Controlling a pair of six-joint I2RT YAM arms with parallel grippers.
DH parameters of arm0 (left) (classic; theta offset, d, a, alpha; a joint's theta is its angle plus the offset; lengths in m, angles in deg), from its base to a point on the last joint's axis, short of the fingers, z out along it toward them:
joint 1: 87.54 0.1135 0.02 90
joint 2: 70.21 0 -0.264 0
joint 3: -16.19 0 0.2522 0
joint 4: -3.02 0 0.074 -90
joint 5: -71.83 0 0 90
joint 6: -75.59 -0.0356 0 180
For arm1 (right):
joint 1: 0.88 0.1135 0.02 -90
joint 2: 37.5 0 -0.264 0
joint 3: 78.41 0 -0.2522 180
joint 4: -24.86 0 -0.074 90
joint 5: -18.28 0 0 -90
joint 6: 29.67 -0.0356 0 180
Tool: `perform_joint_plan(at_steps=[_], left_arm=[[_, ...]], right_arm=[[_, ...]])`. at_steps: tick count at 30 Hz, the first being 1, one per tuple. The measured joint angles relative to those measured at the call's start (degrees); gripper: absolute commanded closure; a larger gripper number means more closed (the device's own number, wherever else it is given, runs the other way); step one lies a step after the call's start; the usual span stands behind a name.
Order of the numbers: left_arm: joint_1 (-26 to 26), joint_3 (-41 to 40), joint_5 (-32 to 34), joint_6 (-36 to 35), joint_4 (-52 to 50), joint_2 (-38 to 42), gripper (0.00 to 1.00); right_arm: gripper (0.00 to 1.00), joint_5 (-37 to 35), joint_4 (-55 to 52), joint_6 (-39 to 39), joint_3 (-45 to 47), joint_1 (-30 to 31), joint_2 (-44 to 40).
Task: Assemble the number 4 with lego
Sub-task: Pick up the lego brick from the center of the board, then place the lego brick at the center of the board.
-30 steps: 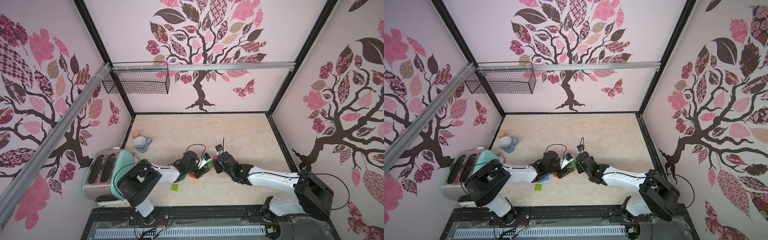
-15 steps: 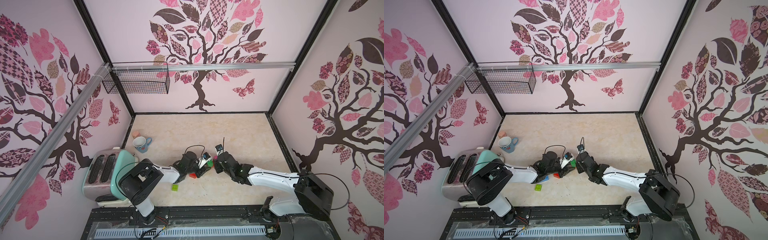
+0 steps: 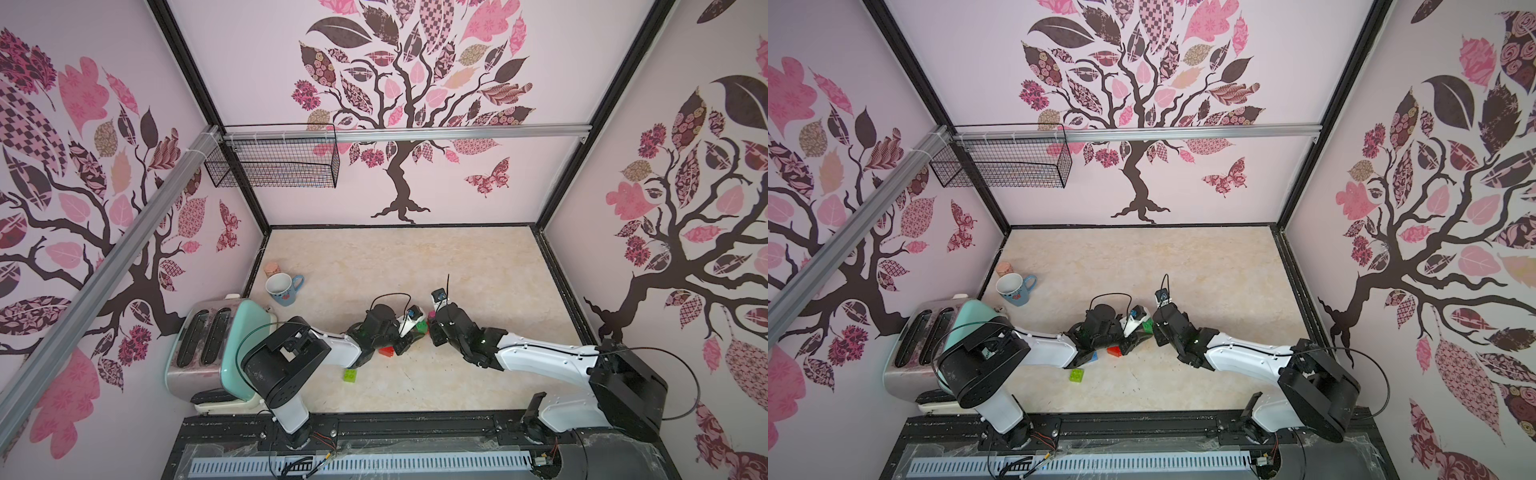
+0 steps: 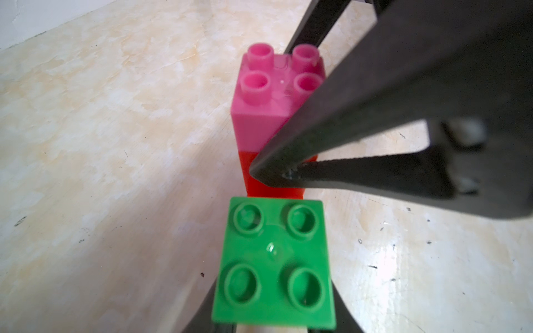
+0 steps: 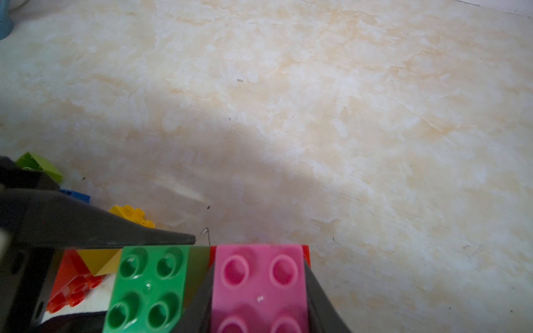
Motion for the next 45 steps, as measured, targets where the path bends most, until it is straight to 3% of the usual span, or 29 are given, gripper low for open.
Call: perform_joint_plan(at_steps=[4, 5, 13, 21, 22, 23, 31, 38, 45], left_arm=[[-0.07, 0.0, 0.15, -0.11, 0.04, 0.0, 1.0], [-0.09, 0.0, 0.22, -0.09, 0.07, 0.02, 1.0], [-1.05, 0.0, 1.64, 0.7, -0.33, 0.35, 1.0], [-1.07, -0.37, 2.95, 1.62, -1.29, 1.33, 1.0], [-1.05, -0.37, 3.08, 1.88, -1.73, 1.57, 1.0], [-1.05, -0.37, 3.15, 2.1, -2.08, 1.75, 1.0], [-0.55, -0.35, 3.08, 4.59, -5.99, 5.03, 1.0], [0.72, 0.57, 4.33, 8.26, -14.03, 10.91, 1.0], [1.27, 6.75, 9.07, 11.06, -23.65, 16.9, 1.0]], right_arm=[[1.0, -0.02, 0.04, -0.02, 0.07, 0.0, -0.04], [0.98, -0.04, 0.02, -0.02, 0.07, 0.0, -0.04], [0.34, 1.46, -3.61, -0.98, 1.4, 0.02, -2.73], [0.19, 1.57, -10.1, -2.01, 6.05, 0.02, -15.32], [0.03, 1.11, -10.23, -2.4, 6.21, 0.0, -17.4], [0.01, 0.79, -10.34, -2.54, 6.36, 0.02, -19.08], [0.01, -1.31, -5.66, -1.51, 12.81, 0.02, -34.73], [0.01, -12.35, -5.14, -4.35, 13.62, -0.7, -36.94], [0.01, -13.92, -1.46, -11.15, 15.61, -11.21, -36.83]])
